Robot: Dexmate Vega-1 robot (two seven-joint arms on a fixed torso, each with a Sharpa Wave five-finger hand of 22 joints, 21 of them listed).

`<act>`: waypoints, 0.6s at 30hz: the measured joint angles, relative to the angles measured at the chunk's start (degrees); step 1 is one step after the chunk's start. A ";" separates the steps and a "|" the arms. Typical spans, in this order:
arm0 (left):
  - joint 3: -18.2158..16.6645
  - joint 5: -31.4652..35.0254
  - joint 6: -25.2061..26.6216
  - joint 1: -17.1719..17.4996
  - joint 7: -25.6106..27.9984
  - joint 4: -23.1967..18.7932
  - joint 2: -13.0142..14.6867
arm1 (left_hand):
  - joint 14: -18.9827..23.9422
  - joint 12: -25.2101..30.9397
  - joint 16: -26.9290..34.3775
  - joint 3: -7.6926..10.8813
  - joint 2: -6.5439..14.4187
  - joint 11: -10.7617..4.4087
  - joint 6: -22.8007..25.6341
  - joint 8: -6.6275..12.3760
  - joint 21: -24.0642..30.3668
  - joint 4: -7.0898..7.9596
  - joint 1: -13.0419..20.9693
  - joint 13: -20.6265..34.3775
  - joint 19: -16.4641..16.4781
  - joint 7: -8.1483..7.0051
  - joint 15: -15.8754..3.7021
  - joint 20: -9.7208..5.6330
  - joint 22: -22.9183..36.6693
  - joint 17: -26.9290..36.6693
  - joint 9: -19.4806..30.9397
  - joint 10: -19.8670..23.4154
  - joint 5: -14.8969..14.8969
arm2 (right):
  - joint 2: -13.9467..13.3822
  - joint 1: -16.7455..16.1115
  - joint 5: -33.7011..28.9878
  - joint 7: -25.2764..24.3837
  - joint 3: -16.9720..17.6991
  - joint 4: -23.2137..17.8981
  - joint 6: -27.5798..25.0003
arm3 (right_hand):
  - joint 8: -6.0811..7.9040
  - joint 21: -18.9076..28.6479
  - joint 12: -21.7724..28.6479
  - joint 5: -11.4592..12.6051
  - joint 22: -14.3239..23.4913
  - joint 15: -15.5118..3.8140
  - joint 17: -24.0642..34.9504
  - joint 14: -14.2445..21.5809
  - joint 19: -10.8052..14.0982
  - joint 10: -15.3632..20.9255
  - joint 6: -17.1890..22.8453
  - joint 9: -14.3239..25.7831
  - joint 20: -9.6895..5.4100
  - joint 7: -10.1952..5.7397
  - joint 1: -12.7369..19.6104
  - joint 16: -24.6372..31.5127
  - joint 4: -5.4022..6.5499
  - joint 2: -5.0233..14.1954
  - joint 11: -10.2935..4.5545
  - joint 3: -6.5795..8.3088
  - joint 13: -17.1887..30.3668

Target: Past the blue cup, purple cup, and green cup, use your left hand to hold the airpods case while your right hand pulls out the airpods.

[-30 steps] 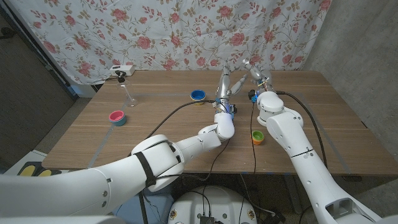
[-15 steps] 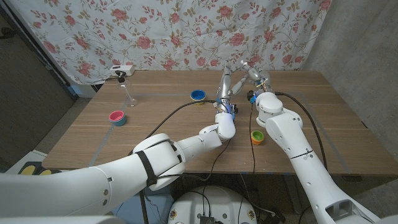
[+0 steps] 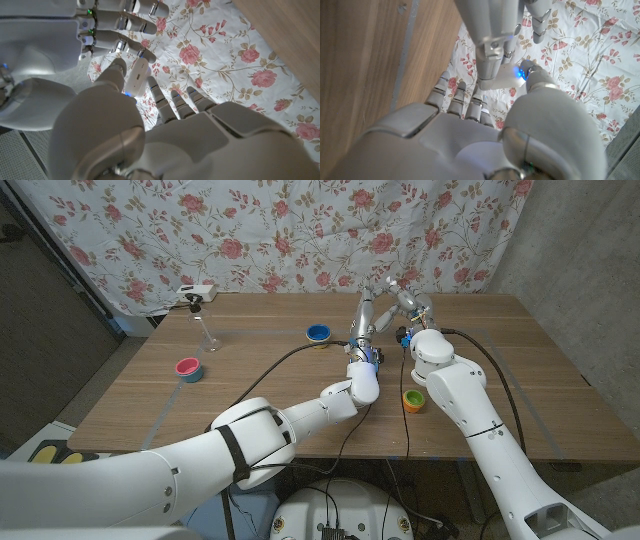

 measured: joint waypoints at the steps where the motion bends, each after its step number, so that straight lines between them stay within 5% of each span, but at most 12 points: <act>1: -0.07 0.06 0.04 0.06 -0.01 -0.08 0.01 | 0.28 0.01 0.00 0.00 0.00 -0.05 0.00 0.00 0.00 0.00 0.00 -0.02 0.00 0.00 0.04 0.00 0.00 0.00 0.00 0.47 0.00 | 0.00 -0.02 -0.01 0.00 0.00 -0.01 0.00 | 0.00 0.00 0.00 0.00 0.00 0.00 0.00 0.00 0.00 0.00 0.00 0.00 0.00 0.00 0.00 0.00 0.00 0.00 0.00 0.00 0.00; 18: -0.65 0.30 0.09 0.42 0.18 -0.08 -0.23 | 2.58 1.78 0.77 -1.49 0.30 -0.09 0.00 0.38 0.05 0.38 0.30 1.14 0.51 -0.62 -0.74 0.52 0.00 0.30 0.00 3.99 -0.23 | 0.20 -0.30 -0.34 -0.18 0.03 0.45 1.54 | 0.00 0.00 0.32 -0.43 0.00 0.00 0.00 0.00 0.01 -0.19 0.00 0.00 0.00 0.00 -0.24 0.00 0.00 0.22 -0.19 0.00 -0.08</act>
